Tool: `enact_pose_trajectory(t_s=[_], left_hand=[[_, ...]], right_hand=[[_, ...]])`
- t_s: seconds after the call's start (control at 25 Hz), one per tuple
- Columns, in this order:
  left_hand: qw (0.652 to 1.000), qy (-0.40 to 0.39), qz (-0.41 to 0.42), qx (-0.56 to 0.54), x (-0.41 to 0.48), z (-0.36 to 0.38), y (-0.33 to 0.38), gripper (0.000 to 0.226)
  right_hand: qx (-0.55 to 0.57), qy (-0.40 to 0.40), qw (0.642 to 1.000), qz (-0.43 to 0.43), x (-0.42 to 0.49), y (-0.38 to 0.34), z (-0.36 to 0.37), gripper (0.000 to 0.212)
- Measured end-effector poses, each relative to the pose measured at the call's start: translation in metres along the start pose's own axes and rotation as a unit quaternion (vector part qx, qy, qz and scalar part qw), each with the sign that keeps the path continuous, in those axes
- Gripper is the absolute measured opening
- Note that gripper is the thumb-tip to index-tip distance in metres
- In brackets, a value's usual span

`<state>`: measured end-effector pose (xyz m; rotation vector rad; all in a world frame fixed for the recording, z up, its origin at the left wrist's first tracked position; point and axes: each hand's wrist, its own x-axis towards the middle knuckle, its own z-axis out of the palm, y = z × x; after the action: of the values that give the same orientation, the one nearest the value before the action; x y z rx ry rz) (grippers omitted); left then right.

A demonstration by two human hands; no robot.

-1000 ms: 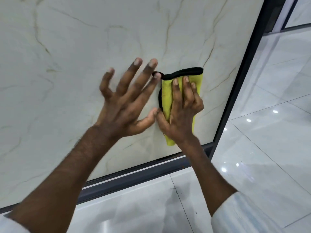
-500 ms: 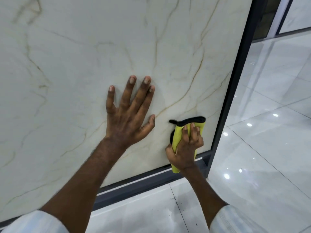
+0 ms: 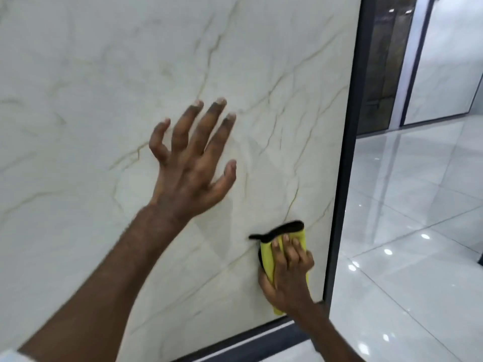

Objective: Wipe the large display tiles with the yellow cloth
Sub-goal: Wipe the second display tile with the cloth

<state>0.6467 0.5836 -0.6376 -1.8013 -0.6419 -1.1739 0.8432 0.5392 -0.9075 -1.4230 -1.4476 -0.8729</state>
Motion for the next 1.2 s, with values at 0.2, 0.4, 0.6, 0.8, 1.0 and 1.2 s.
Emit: enact_pose_trajectory(t_s=[0.2, 0.4, 0.6, 0.8, 1.0, 1.2], left_hand=[[0.999, -0.001, 0.024, 0.048, 0.012, 0.013, -0.008, 0.07], [0.999, 0.003, 0.018, 0.032, 0.013, 0.011, -0.008, 0.069], [0.999, 0.006, 0.007, -0.033, 0.039, 0.004, 0.012, 0.065], [1.0, -0.002, -0.007, 0.01, 0.046, 0.03, 0.034, 0.075], [1.0, -0.002, 0.016, 0.009, 0.041, 0.035, 0.031, 0.075], [1.0, -0.007, 0.022, 0.019, 0.04, 0.038, 0.031, 0.076]], right_hand=[[0.063, 0.075, 0.994, 0.046, 0.143, -0.007, -0.036, 0.09], [0.06, 0.149, 0.986, 0.031, 0.358, -0.017, -0.106, 0.082], [0.021, 0.17, 0.984, 0.045, 0.303, -0.003, -0.081, 0.073], [0.001, 0.124, 0.991, 0.055, 0.218, 0.02, -0.059, 0.073], [0.011, 0.117, 0.992, 0.049, 0.38, 0.03, -0.116, 0.077], [0.017, 0.124, 0.991, 0.047, 0.474, 0.039, -0.155, 0.077]])
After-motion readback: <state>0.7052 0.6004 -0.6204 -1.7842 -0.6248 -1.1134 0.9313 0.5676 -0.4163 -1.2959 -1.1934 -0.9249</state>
